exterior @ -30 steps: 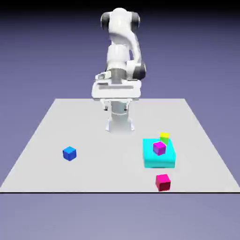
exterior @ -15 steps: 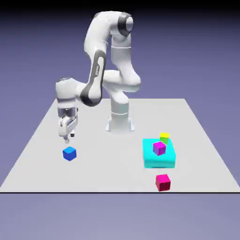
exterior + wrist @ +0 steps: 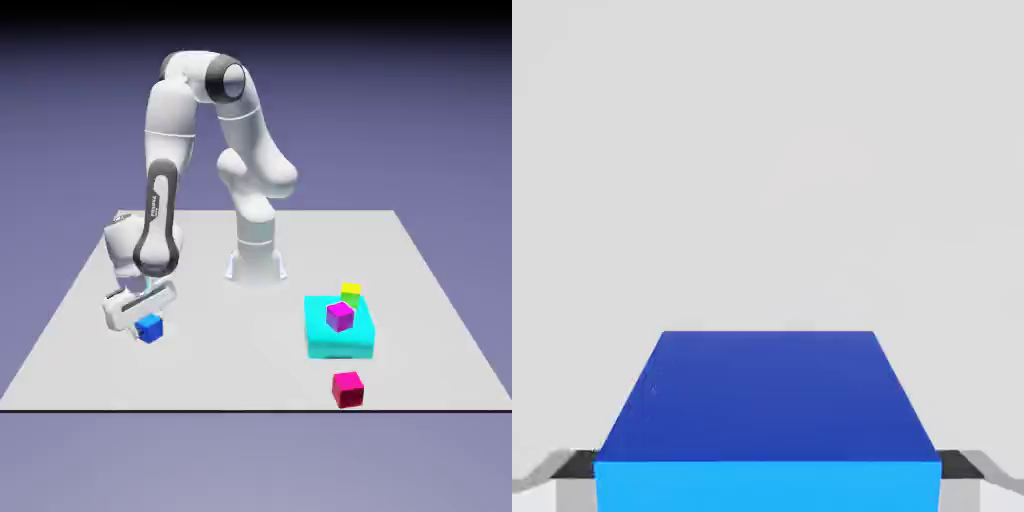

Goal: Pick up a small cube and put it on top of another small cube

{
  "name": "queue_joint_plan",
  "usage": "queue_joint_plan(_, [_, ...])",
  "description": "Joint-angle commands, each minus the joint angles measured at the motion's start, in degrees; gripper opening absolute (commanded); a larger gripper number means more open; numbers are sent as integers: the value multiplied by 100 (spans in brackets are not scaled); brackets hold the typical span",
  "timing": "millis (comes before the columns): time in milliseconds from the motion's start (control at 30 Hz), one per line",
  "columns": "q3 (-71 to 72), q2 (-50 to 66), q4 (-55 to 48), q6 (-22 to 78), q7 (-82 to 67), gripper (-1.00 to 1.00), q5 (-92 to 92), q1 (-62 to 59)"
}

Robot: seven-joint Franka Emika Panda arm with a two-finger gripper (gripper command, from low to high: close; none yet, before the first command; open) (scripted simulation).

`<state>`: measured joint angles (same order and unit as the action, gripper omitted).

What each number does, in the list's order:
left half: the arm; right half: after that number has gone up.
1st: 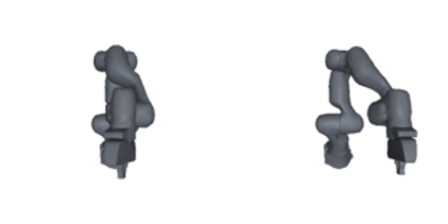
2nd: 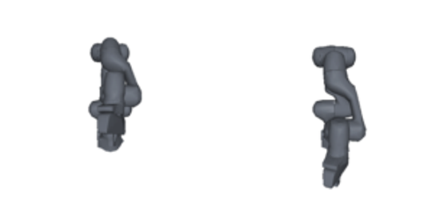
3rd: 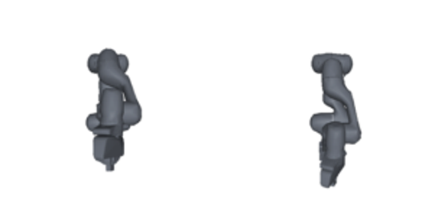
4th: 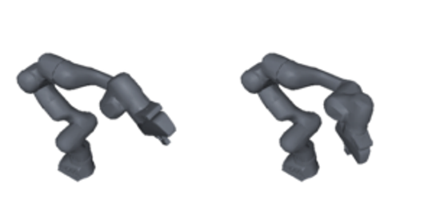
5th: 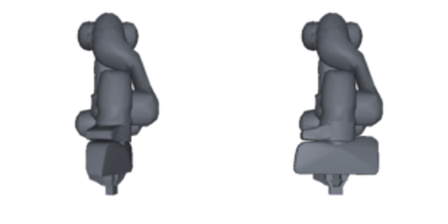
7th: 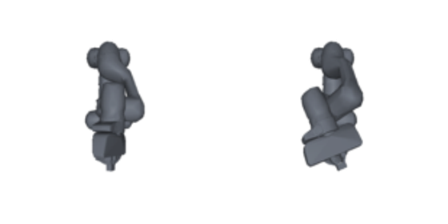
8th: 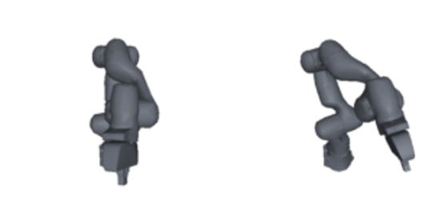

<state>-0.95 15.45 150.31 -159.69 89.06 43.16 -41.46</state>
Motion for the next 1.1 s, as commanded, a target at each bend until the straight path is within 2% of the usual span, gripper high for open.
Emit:
queue_joint_plan(0, [-137,-208,60,141,179,-100,-222,71])
queue_joint_plan(133, [-476,-848,144,704,701,-100,-1121,384])
queue_joint_plan(800, [3650,1314,-3828,3834,-2166,-100,-5871,2820])
queue_joint_plan(967, [3310,1917,-3577,3042,-1910,-100,-6296,3046])
queue_joint_plan(1000, [3310,1917,-3577,3042,-1910,100,-6296,3046])
queue_joint_plan(1067, [3417,1728,-3656,3291,-1990,100,-6163,2975])
